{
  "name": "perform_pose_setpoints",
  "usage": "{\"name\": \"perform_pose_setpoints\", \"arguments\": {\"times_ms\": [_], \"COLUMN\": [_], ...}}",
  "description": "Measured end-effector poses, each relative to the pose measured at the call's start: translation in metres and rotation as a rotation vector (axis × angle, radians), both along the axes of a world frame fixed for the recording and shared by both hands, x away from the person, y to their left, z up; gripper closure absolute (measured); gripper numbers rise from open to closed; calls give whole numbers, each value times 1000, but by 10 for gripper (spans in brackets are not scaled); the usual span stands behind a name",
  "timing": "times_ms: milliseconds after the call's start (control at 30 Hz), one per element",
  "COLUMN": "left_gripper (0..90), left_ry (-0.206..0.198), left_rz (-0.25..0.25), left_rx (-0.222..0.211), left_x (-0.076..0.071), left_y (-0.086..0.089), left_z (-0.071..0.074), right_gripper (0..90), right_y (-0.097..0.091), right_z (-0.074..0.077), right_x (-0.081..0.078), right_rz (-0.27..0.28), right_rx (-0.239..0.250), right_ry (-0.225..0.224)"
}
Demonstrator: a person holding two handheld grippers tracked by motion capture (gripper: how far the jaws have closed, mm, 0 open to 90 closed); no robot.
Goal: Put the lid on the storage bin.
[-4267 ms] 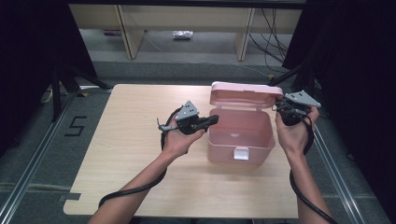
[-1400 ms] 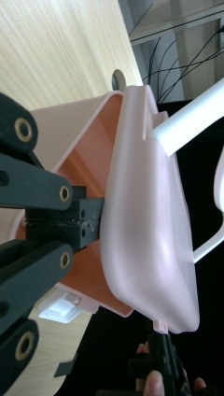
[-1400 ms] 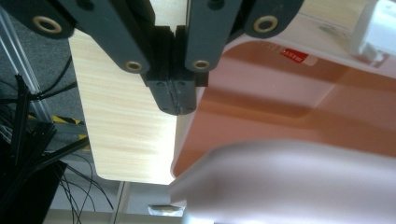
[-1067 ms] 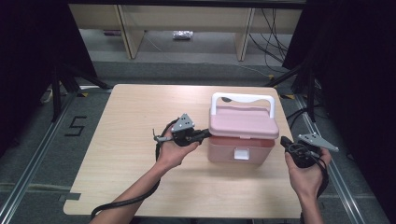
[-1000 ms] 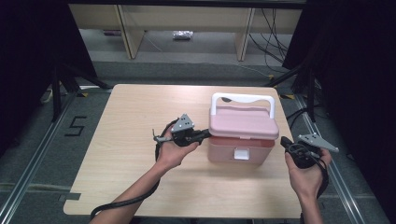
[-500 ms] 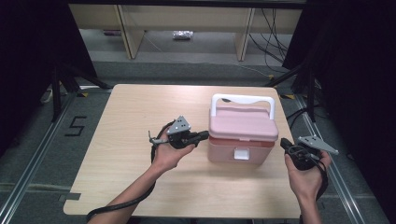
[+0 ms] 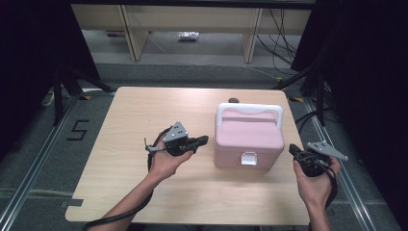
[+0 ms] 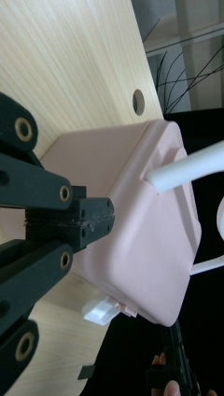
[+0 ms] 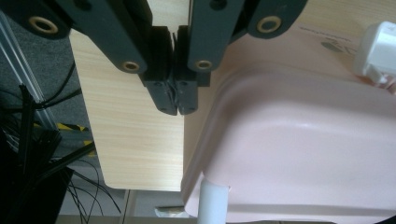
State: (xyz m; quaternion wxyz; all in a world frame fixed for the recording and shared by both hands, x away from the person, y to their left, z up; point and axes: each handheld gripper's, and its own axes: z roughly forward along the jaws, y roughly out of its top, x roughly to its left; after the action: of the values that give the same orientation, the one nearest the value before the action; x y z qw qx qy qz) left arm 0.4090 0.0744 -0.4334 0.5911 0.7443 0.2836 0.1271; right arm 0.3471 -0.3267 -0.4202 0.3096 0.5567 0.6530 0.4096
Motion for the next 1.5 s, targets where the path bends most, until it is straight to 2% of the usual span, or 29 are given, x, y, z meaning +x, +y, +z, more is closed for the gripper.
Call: {"name": "perform_pose_setpoints", "arguments": {"times_ms": [33,67,167,200,267,300,533,567,600,633,667,700,733,767,800,833,867,900,933,1033,1067,1167,1200,1267,1300,1367,1400,1433,1500], "left_gripper": [896,895,892,892,886,882,860,852,846,839,834,826,816,807,802,795,788,782,775,766,761,747,740,733,732,728,726,724,711], "left_ry": [-4,-9,-21,-29,-39,-45,-68,-69,-72,-73,-78,-81,-88,-92,-101,-100,-98,-99,-92,-85,-87,-95,-96,-93,-90,-93,-96,-95,-105], "left_rz": [5,13,40,50,72,88,198,215,233,243,257,272,288,307,324,341,358,372,387,425,436,466,473,487,488,498,501,502,507], "left_rx": [-1,2,9,10,19,23,38,48,47,53,51,60,57,73,79,89,92,89,92,85,82,90,87,78,81,74,62,67,63], "left_x": [-1,-2,-5,-6,-8,-9,-16,-18,-19,-20,-21,-22,-23,-25,-26,-28,-30,-31,-33,-38,-39,-43,-44,-46,-46,-48,-48,-49,-50], "left_y": [3,6,19,23,34,39,80,85,91,96,101,106,111,116,122,127,133,138,143,157,160,167,169,173,174,176,176,177,178], "left_z": [-1,-1,-3,-3,-5,-6,-18,-20,-22,-24,-27,-29,-32,-35,-38,-41,-44,-47,-50,-58,-59,-64,-66,-71,-72,-74,-74,-74,-76], "right_gripper": [891,891,890,888,884,880,850,845,838,831,826,819,812,805,798,793,789,784,778,761,757,740,733,721,717,708,703,698,687], "right_y": [3,-2,-1,-5,-7,-7,-16,-13,-17,-14,-16,-13,-16,-14,-17,-14,-17,-15,-17,-17,-16,-18,-15,-17,-15,-16,-15,-11,-15], "right_z": [-1,-2,-8,-11,-15,-18,-34,-35,-37,-38,-41,-42,-44,-45,-48,-50,-52,-54,-56,-60,-62,-64,-66,-69,-70,-72,-73,-73,-75], "right_x": [-1,0,-2,-1,-2,-2,-3,-4,-4,-5,-3,-4,-4,-5,-3,-5,-3,-4,-4,-4,-4,-4,-3,-3,-4,-3,-4,-5,-3], "right_rz": [-22,-8,-31,-22,-28,-42,-46,-59,-45,-65,-47,-63,-53,-68,-50,-70,-52,-65,-57,-66,-72,-59,-77,-69,-79,-66,-68,-91,-70], "right_rx": [32,-18,24,-7,-7,21,-15,25,-22,16,-22,18,-28,13,-36,-1,-39,-10,-33,-32,-21,-51,-11,-37,-25,-35,-26,20,-26], "right_ry": [13,1,25,11,18,26,34,48,34,55,29,46,37,52,30,57,35,46,42,32,40,25,29,15,34,8,21,33,-1]}}
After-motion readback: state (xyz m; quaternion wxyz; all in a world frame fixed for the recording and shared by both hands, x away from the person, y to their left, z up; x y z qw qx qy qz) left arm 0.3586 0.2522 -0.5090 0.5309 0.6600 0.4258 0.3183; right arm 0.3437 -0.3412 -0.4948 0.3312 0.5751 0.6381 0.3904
